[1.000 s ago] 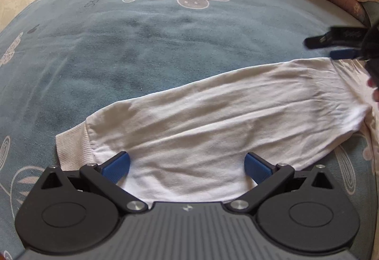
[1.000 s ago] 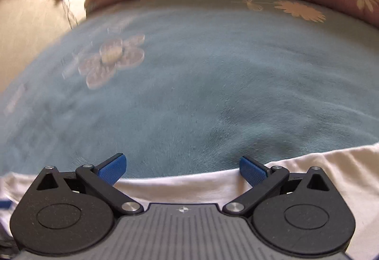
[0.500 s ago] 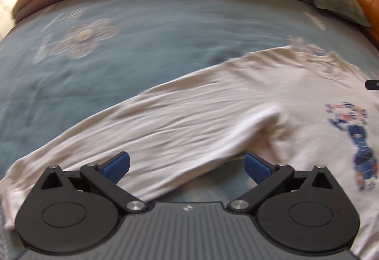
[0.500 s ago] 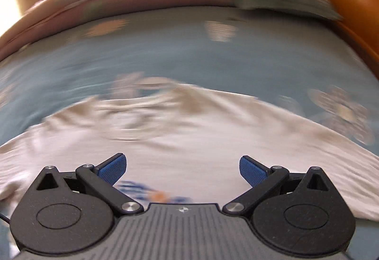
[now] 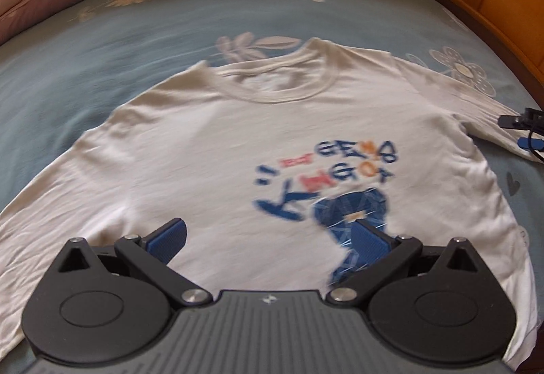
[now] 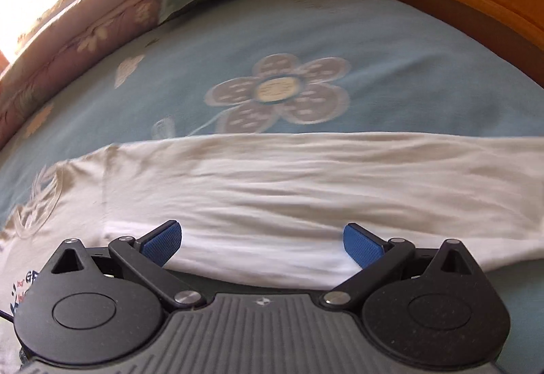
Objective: Fold clothes
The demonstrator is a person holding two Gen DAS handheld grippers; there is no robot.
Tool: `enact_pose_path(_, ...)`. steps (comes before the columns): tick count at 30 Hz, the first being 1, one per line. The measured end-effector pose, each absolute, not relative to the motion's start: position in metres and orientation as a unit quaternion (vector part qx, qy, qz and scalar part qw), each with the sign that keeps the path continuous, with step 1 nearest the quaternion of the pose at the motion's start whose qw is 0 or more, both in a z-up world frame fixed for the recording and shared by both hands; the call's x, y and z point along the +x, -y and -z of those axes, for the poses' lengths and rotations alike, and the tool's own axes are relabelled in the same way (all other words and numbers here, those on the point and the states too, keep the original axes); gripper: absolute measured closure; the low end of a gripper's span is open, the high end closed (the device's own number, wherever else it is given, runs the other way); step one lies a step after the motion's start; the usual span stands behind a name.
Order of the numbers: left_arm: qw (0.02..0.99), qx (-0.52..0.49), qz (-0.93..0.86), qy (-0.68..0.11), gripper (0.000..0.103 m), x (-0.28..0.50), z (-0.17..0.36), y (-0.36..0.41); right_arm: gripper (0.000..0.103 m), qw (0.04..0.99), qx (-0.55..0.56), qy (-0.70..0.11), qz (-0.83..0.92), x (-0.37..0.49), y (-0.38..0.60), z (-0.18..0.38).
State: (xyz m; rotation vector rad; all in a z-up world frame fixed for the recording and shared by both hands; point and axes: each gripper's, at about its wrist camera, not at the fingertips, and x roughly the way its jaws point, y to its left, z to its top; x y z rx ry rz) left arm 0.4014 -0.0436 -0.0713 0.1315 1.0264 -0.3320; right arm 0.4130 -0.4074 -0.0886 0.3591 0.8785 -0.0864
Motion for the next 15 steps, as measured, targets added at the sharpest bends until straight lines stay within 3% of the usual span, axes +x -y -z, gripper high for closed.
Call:
enact_pose_path(7,0.845,0.072,0.192,-0.494,0.001,0.414,0.076,0.099,0.0,0.882,0.199,-0.405,0.135,0.376,0.502,0.084)
enact_pose_path(15,0.827,0.094,0.222,-0.508,0.001,0.415,0.083,0.133,0.0,0.891,0.181,-0.401,0.114,0.395,0.52,0.1)
